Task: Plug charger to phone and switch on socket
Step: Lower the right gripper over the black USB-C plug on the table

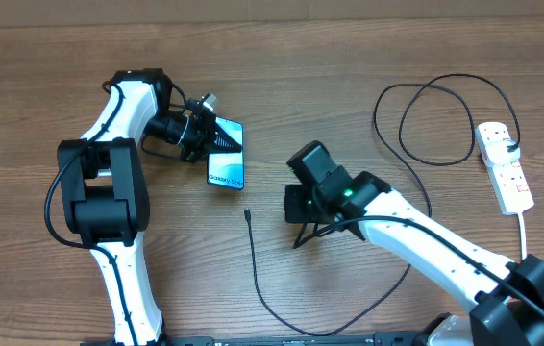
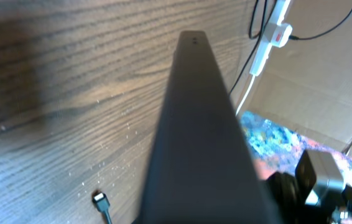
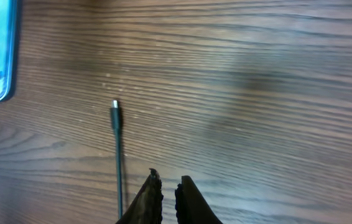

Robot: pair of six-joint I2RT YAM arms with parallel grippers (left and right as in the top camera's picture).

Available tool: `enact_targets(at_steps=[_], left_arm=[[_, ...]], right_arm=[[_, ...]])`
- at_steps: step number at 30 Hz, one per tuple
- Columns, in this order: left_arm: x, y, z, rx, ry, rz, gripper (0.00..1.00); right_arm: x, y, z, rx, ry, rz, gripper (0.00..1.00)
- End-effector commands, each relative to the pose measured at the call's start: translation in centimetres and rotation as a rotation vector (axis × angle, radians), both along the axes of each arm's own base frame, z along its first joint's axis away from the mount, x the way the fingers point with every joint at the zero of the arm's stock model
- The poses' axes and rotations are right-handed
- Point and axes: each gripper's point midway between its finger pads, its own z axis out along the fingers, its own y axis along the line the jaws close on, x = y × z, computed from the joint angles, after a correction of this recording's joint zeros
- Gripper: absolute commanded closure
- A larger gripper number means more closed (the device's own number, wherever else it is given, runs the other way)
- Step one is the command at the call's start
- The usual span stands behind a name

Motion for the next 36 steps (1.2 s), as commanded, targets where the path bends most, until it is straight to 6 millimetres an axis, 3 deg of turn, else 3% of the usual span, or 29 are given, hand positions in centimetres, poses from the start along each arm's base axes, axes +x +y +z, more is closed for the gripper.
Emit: enact_targets(at_steps=[1,7,13,20,36], left_arm=[[0.2,-0.2,0.5,-0.009,0.032,0.032,0.96],[1.5,1.4,0.2,0.004,0.036,0.101,0.96],[2.0,3.3,0.7,-0.035,-0.010,0.122,0.96],[1.8,4.8,0.8,-0.039,-0.028,0.130,0.96],[1.7,4.8,0.7,-0.033,-0.021,0.127,0.96]], right_arm=[[-0.2,1.6,-0.7,-0.006,-0.016,0.021,0.91],[-1.5,4.6,-3.6,-0.015,-0.001,0.083,0.83],[-1.3,5.3,-5.8,-0.030,0.006,0.108,0.69],[-0.8,6.6,-5.2,0.022,-0.025,0.131,0.66],[-0.2,7.3,-4.8,-0.028,-0.146,0.175,0.67]])
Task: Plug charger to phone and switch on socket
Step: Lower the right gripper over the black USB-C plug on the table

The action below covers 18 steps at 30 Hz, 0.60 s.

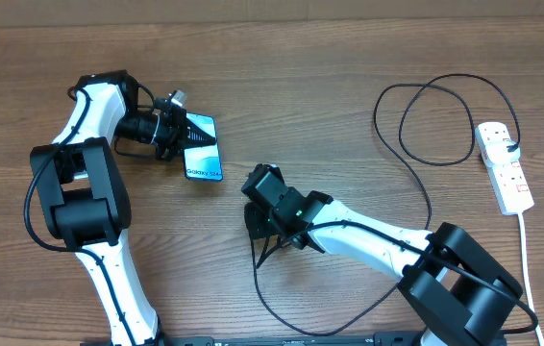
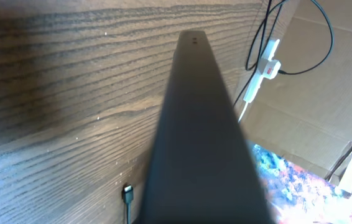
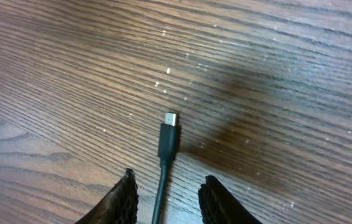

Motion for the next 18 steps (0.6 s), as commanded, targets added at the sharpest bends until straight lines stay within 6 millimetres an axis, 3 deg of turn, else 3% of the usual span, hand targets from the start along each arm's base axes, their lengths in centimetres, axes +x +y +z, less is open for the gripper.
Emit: enact_targets(at_steps=[1,12,18], left_arm=[[0.1,-0.5,0.9,-0.040,-0.031,-0.009,0.96],[0.0,-0.7,0.9,-0.042,-0.024,-0.013,0.96],[-0.1,-0.7,0.9,-0.042,-0.023,-0.014,0.96]], right_arm=[[0.5,0.2,0.4,-0.025,-0.064,0.007,0.68],[1.1,0.7,0.7,-0.030,-0.121,-0.001,0.68],[0.3,1.1,-0.8,-0.056,-0.102,0.022,0.67]])
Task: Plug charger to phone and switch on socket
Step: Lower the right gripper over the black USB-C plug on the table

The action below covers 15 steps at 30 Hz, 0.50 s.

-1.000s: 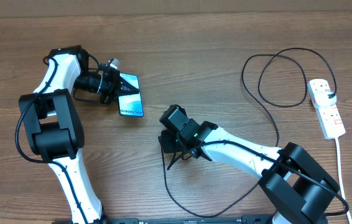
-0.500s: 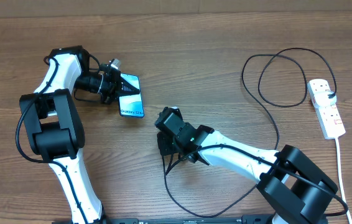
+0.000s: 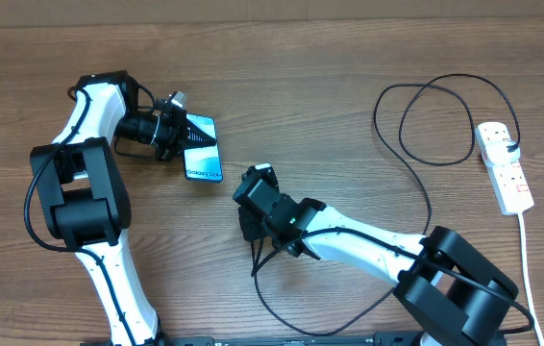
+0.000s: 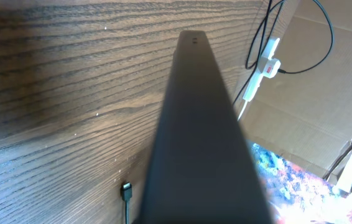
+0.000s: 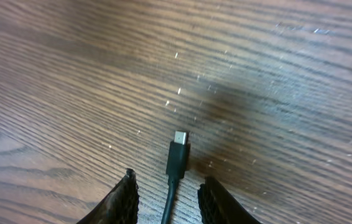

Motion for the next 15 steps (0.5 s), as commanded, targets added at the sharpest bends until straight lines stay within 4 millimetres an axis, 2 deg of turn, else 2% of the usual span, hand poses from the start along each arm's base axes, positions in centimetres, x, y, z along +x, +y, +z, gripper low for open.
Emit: enact_targets(at_steps=[1,5,15], left_arm=[[0.1,-0.7,0.9,-0.041,-0.033,-0.013,0.96],[0.1,-0.8,0.9,-0.041,-0.033,-0.015,0.96],[0.1,-0.8,0.9,-0.040,-0.032,-0.015,0.96]], right_arm=[[-0.3,0.4,-1.2,-0.028,-0.003,0.017,0.67],[-0.6,1.2,-1.9,-0.019,0.000,0.083,0.67],[-0.3,0.5,-2.6,-0.059,-0.011,0.064,0.67]])
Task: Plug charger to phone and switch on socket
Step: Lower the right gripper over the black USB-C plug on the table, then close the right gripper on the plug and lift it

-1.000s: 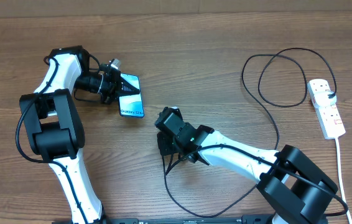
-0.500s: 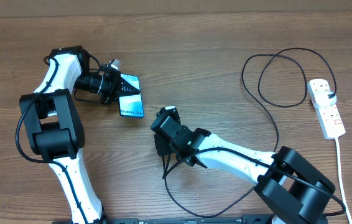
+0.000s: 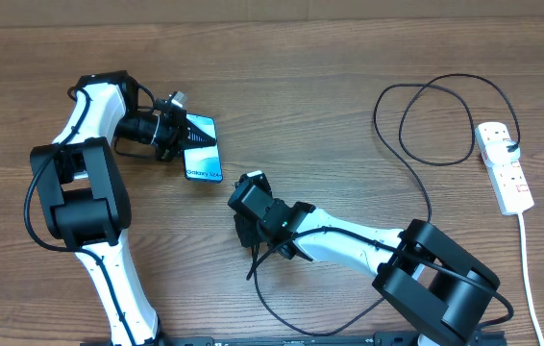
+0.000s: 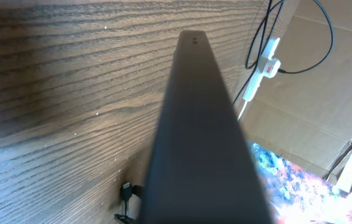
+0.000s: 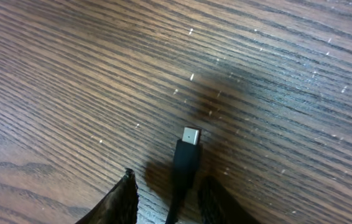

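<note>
The phone (image 3: 202, 147) is lifted off the wooden table at the far left, with my left gripper (image 3: 182, 135) shut on it. In the left wrist view its dark edge (image 4: 201, 130) fills the middle. The charger's black plug (image 5: 188, 154) lies flat on the table. My right gripper (image 5: 171, 202) stands open right over it, one finger on each side of the plug. In the overhead view the right gripper (image 3: 250, 240) hides the plug. The black cable (image 3: 378, 106) loops away to the white socket strip (image 3: 504, 166) at the far right.
The cable curves along the table's near side and forms a large loop at the back right. The socket strip (image 4: 263, 59) and cardboard walls show beyond the table in the left wrist view. A white lead runs from the strip toward the front right corner.
My right gripper has come lower and a little nearer the plug, which now lies deeper between its open fingers. The left gripper and the phone have not moved.
At first my left gripper held the phone near the table's middle, and my right gripper was shut to the right of the plug. Then the phone was further left and the right gripper stood open over the plug. It has since closed in on the plug.
</note>
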Robot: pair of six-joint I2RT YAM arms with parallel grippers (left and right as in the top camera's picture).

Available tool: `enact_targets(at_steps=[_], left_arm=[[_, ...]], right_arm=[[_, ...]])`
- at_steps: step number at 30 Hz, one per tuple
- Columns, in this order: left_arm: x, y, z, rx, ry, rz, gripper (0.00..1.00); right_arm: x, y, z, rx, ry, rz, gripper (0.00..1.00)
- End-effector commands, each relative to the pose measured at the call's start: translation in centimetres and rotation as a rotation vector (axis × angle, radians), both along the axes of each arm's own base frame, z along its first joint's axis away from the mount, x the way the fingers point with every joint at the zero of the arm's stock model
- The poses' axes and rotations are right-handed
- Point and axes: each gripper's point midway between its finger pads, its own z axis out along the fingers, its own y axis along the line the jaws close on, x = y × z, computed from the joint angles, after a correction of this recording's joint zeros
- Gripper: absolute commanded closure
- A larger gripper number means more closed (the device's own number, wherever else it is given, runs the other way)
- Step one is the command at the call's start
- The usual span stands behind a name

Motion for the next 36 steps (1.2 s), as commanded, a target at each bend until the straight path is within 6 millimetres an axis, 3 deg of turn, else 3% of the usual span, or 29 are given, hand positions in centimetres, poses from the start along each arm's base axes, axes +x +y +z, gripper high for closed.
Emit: enact_targets(at_steps=[1,11,15,28,36], left_arm=[[0.1,-0.8,0.8,-0.041,-0.034,-0.015,0.96],[0.1,-0.8,0.9,-0.041,-0.034,-0.015,0.96],[0.0,-0.8,0.9,-0.041,-0.030,-0.015,0.96],[0.0,-0.8,0.9,-0.041,-0.028,-0.015,0.96],[0.0,-0.8,0.9,-0.041,-0.028,-0.015,0.96]], right_arm=[[0.2,-0.2,-0.4,-0.027,-0.016,0.001,0.67],[0.2,0.0,-2.5,-0.057,-0.020,0.049,0.72],[0.2,-0.1,-2.6,-0.063,-0.017,0.049,0.80],[-0.7,-0.7,-2.5,-0.104,0.040,0.055,0.76],[-0.5,-0.4,-2.4,-0.094,0.032,0.056,0.92]])
